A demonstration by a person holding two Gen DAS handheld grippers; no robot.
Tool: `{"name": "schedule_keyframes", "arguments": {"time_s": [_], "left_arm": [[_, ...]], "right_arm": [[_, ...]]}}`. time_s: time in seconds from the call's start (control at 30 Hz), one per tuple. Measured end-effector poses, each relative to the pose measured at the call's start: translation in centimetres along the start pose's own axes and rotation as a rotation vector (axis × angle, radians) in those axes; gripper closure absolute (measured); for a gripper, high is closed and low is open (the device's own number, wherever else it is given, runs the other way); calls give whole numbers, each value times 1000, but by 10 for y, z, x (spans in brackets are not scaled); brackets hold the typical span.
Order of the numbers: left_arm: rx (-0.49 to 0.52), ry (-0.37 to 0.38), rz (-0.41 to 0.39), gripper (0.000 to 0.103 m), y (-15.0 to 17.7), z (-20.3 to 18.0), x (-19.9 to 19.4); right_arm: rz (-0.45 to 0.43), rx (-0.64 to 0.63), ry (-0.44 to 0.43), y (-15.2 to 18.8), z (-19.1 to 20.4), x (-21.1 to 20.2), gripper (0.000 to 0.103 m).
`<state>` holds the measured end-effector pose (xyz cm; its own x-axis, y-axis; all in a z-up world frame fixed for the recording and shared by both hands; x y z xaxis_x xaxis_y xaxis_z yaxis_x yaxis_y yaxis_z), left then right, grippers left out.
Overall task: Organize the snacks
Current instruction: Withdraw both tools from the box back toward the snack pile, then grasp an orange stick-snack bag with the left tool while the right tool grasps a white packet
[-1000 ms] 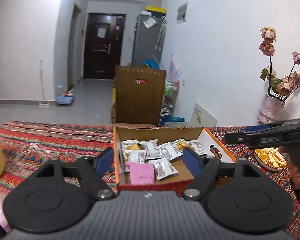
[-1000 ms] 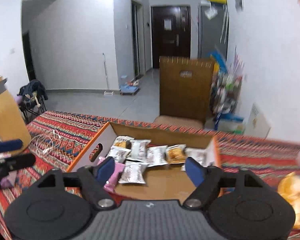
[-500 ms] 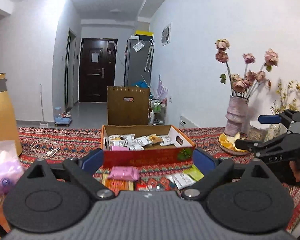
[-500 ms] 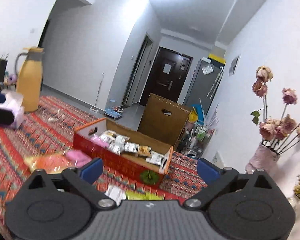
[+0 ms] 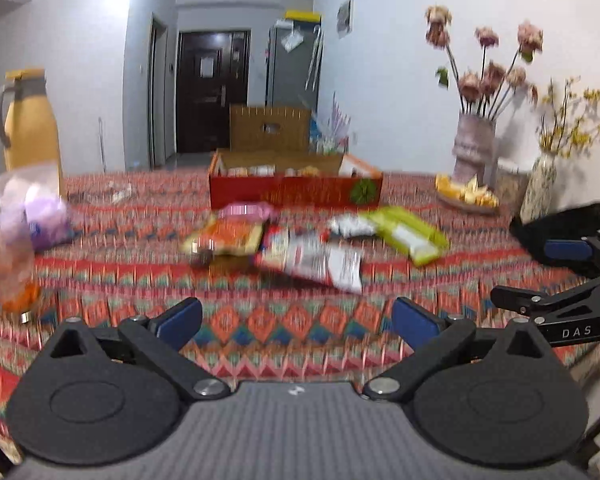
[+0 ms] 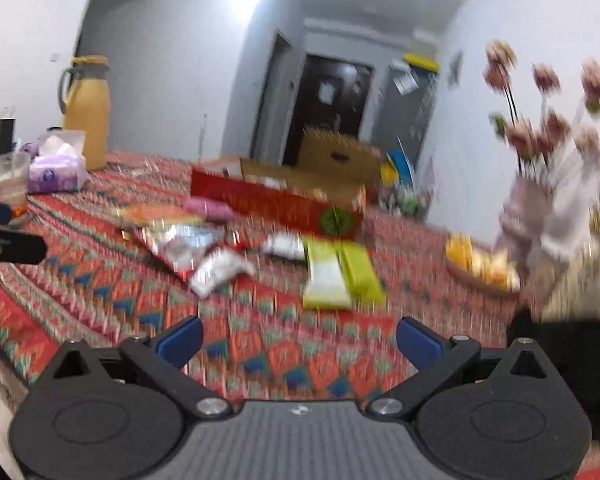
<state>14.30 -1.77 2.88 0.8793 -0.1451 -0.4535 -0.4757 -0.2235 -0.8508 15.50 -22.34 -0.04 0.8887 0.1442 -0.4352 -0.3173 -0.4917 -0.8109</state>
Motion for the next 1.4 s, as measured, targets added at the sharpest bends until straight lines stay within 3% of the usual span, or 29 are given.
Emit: {"name": "schedule_keyframes", "arguments": {"time_s": [0.23,0.5,0.63,0.7,0.93,1.1,1.33,1.4], "left_arm": [[-51,-44,70,0,18,23,13],[-54,-54,94,0,7,28,35],[-50,-84,107,0,-7,33,55],[-43,-93,96,0,-19,36,65],[25,-83,51,0,-87,42,126],[106,-76,100,1,-111,42,199],[128,-105,248,1,-103,57,276],[112,-112,262,4,-100,63,285]], "right_arm": [[119,76,11,48,14,8,0],[146,93,-21,48,13,27,0],[141,102,-30,35,3,44,3],[137,108,-46,26,-4,54,9],[84,108,-140,-27,-31,102,20],[77,76,-205,-64,-39,156,34],[107,206,-314,-83,-39,255,38],[116,198,-283,-83,-34,275,37]]}}
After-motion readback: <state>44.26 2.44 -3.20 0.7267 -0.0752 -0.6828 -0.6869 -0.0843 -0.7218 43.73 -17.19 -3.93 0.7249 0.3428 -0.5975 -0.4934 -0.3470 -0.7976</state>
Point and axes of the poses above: each gripper's, at about its wrist camera, not at the fingertips, and x roughly the way its jaws point, z to its left, y to its underside, the point moved 5 cm from there along x, roughly the way its jaws point, and after that the axes turned 15 degrees about -x, right-handed, at the moved point
